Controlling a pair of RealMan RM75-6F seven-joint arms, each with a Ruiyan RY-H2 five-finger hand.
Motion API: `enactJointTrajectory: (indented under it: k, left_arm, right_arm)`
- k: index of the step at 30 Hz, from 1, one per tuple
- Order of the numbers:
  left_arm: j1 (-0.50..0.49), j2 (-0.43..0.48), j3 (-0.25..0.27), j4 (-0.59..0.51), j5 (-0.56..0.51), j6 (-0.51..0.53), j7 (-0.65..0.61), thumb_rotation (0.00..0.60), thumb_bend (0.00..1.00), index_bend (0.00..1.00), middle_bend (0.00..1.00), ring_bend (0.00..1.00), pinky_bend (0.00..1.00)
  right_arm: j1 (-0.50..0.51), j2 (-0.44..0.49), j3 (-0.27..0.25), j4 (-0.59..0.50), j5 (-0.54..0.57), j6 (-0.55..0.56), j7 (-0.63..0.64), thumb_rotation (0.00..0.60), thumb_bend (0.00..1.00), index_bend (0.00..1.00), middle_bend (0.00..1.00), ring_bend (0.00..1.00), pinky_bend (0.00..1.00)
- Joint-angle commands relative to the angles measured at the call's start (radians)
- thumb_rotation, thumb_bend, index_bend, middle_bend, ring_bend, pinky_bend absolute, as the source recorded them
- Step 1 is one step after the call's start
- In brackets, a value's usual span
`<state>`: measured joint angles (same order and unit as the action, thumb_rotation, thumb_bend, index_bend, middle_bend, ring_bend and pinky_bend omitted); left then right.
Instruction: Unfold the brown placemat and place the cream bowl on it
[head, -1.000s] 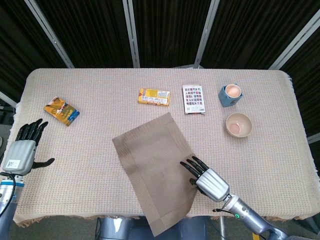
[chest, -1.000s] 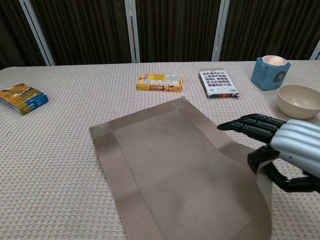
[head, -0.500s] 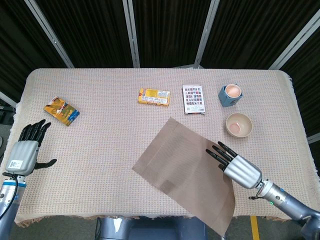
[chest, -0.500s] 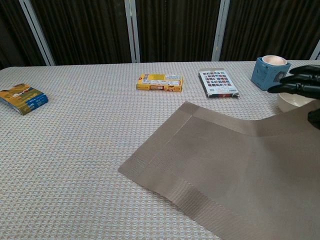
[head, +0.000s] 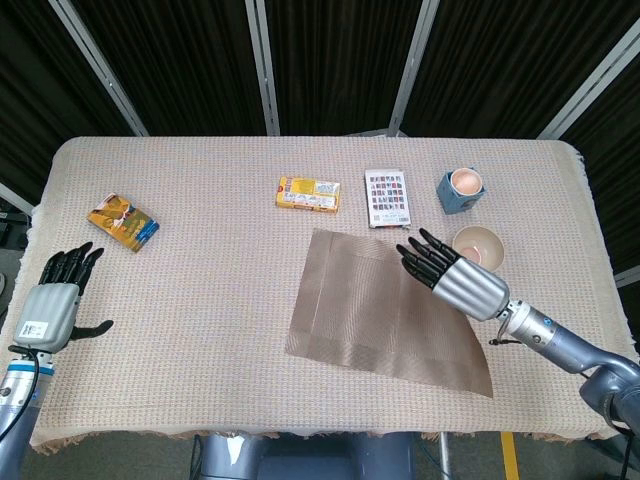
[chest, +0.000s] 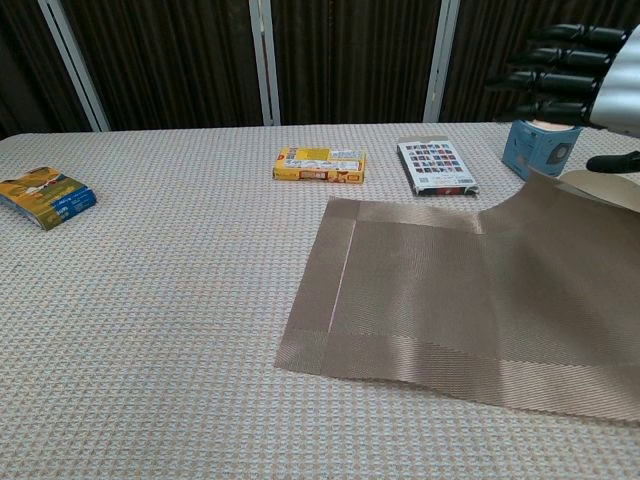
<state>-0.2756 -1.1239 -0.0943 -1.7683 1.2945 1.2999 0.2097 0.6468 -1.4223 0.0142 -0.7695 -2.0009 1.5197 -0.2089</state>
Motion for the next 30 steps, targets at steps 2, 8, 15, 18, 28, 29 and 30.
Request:
enactJointTrajectory:
  k: [2, 8, 15, 18, 28, 29, 30]
  left_arm:
    - [-0.002, -0.004, 0.004, 0.007, 0.006, -0.006, -0.004, 0.6, 0.0, 0.0, 0.0, 0.0, 0.0]
    - [-0.013, -0.022, 0.02, 0.027, 0.064, -0.011, -0.012, 0.6, 0.0, 0.0, 0.0, 0.0, 0.0]
    - [-0.078, -0.109, 0.053, 0.154, 0.248, -0.049, -0.132, 0.6, 0.0, 0.0, 0.0, 0.0, 0.0]
    - [-0.123, -0.153, 0.063, 0.22, 0.319, -0.078, -0.183, 0.6, 0.01, 0.05, 0.0, 0.0, 0.0]
    - [-0.277, -0.341, 0.095, 0.429, 0.474, -0.176, -0.305, 0.6, 0.05, 0.19, 0.0, 0.0, 0.0]
    - [-0.291, -0.361, 0.099, 0.445, 0.486, -0.184, -0.309, 0.6, 0.05, 0.2, 0.0, 0.0, 0.0]
    - [-0.303, -0.379, 0.104, 0.459, 0.497, -0.189, -0.311, 0.6, 0.05, 0.21, 0.0, 0.0, 0.0]
  right_arm:
    - [-0.069, 0.008, 0.061, -0.055, 0.111, 0.07, 0.026, 0.6, 0.0, 0.0, 0.0, 0.0, 0.0]
    - [-0.198, 0.084, 0.108, -0.218, 0.298, 0.088, 0.112, 0.6, 0.0, 0.0, 0.0, 0.0, 0.0]
    - [-0.352, 0.169, 0.135, -0.556, 0.54, 0.039, 0.106, 0.6, 0.0, 0.0, 0.0, 0.0, 0.0]
    - [-0.392, 0.212, 0.122, -0.67, 0.585, 0.026, 0.085, 0.6, 0.0, 0.0, 0.0, 0.0, 0.0]
    - [-0.459, 0.294, 0.062, -0.938, 0.612, -0.004, 0.006, 0.6, 0.0, 0.0, 0.0, 0.0, 0.0]
    - [-0.462, 0.295, 0.056, -0.951, 0.608, -0.008, 0.001, 0.6, 0.0, 0.0, 0.0, 0.0, 0.0]
    - [-0.465, 0.293, 0.05, -0.962, 0.605, -0.011, -0.004, 0.6, 0.0, 0.0, 0.0, 0.0, 0.0]
